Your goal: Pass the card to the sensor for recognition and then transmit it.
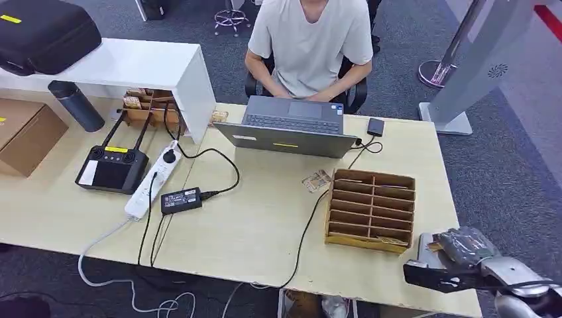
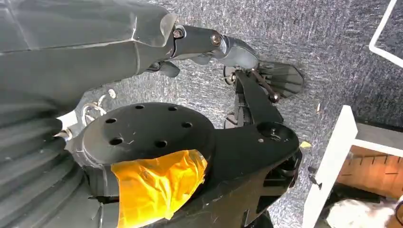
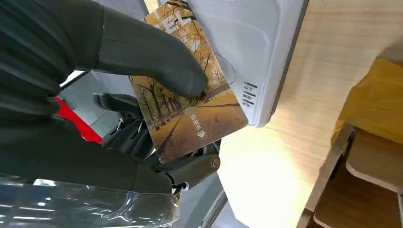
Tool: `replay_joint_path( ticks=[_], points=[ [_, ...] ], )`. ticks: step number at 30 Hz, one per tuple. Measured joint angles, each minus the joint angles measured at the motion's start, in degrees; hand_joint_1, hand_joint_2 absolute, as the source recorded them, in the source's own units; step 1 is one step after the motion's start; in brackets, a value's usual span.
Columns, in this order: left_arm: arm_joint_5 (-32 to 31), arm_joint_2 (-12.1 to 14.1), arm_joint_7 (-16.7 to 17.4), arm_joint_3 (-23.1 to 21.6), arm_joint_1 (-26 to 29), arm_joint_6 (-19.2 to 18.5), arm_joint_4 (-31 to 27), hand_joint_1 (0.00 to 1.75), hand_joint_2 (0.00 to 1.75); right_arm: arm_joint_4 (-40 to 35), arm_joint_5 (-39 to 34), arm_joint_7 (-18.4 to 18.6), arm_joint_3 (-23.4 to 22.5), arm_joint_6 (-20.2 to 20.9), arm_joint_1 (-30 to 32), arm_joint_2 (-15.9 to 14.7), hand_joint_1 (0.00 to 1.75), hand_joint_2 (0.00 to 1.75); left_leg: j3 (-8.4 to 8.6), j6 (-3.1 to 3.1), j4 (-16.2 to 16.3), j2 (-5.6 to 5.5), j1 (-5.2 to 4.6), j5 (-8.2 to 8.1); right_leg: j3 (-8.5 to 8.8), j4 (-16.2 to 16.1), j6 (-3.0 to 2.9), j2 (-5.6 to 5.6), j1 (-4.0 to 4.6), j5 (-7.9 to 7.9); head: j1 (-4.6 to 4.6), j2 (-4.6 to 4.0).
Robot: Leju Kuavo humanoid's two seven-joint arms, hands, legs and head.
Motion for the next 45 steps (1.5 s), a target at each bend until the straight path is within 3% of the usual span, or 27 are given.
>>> replay_joint_path(
  ticks=[5,9,15,19,25,33,45],
  points=[
    [0.0,0.0,0.0,0.0,0.0,-0.1,0.0,0.00,1.75,0.1,0.0,-0.3,0.0,-0.1,-0.1,0.3,1.75,1.75,-0.01,0.00,0.0,0.00,0.00,0.00,0.01,0.0,0.00,0.00,0.00,0.00,0.00,0.00],
    [0.0,0.2,0.0,0.0,0.0,-0.3,0.0,0.00,1.75,0.0,1.5,-1.9,-0.2,-3.1,-0.9,0.5,1.75,1.75,-0.05,0.00,0.0,0.03,0.00,0.00,0.02,0.0,0.00,0.03,-0.01,0.01,0.00,0.00],
    [-0.2,0.2,-0.6,0.0,0.0,-0.2,0.0,0.00,1.75,-2.2,10.2,-4.3,-2.6,-16.4,-5.9,1.4,1.75,1.75,-0.07,0.00,0.0,0.03,-0.02,0.04,-0.03,0.1,-0.03,0.04,-0.05,0.05,0.00,0.00],
    [-0.5,0.2,-0.9,0.0,0.0,0.0,0.0,0.00,1.75,-3.0,13.2,-5.3,-4.8,-20.8,-10.6,2.1,1.75,1.75,-0.06,0.00,0.0,0.00,-0.02,0.05,-0.05,0.1,-0.04,0.01,-0.04,0.05,0.02,0.00],
    [-0.7,0.1,-1.3,0.0,0.0,0.0,0.0,0.00,1.75,-3.1,14.6,-5.9,-7.4,-21.5,-17.3,3.1,1.75,1.75,-0.08,0.00,0.0,-0.01,-0.02,0.04,-0.05,0.1,-0.04,0.00,-0.04,0.04,0.02,0.00],
    [-1.3,-0.1,-1.6,-0.1,-0.1,-0.2,0.0,0.00,1.75,-2.1,16.6,-7.4,-6.6,-22.3,-22.0,5.4,1.75,1.75,-0.12,0.00,0.0,-0.01,-0.02,0.04,-0.08,0.1,-0.02,0.01,-0.04,0.04,0.00,0.00],
    [-1.8,-0.1,-1.6,-0.1,-0.1,-0.3,0.0,0.00,1.75,0.0,17.4,-8.4,-5.3,-23.3,-25.2,8.1,1.75,1.75,-0.15,0.00,0.0,-0.04,-0.02,0.04,-0.10,0.1,-0.02,-0.02,-0.04,0.04,0.00,0.00]
  ],
)
